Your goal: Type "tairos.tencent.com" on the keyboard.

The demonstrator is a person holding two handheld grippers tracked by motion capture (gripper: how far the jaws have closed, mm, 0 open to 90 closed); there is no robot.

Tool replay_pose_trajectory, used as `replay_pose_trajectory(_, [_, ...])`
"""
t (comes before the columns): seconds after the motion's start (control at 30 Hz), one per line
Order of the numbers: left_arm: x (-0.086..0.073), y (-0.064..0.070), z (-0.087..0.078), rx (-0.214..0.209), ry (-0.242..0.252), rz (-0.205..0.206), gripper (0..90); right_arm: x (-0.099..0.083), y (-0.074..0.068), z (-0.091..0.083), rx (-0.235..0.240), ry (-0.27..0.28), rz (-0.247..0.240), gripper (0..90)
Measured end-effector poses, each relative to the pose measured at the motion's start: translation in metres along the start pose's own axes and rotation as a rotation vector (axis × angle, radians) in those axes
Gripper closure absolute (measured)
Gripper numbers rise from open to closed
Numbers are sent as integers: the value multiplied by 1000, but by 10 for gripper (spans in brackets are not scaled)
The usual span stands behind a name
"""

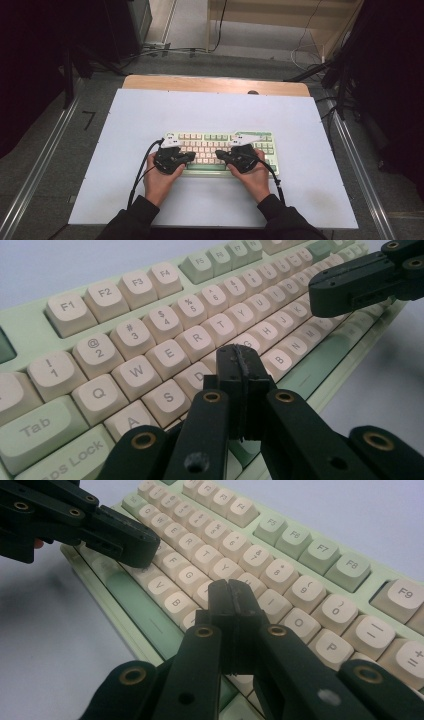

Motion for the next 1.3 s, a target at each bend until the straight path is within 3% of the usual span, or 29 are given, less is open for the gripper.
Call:
replay_pose_trajectory(0.5, [-2,1,1,-1,-13,11,900,0,0,0,0,0,-2,878])
replay_pose_trajectory(0.73, [-4,4,3,14,-34,50,900,0,0,0,-2,-2,-3,878])
replay_pose_trajectory(0.9, [2,3,-1,11,13,27,900,0,0,0,0,0,-1,878])
replay_pose_trajectory(1.1, [5,1,-4,26,47,28,900,0,-1,0,1,-2,-1,878])
replay_pose_trajectory(1.3, [10,-11,-8,55,85,-2,900,0,-1,0,-1,-2,-3,878])
Point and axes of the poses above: each handheld gripper's, and its own axes: z roughly forward along the jaws, x roughly out of its top, y roughly to its right, the point moved 10 cm from there along z, roughly forward along the jaws, and after that the axes turned 3 degrees about z, right-handed, at the moved point
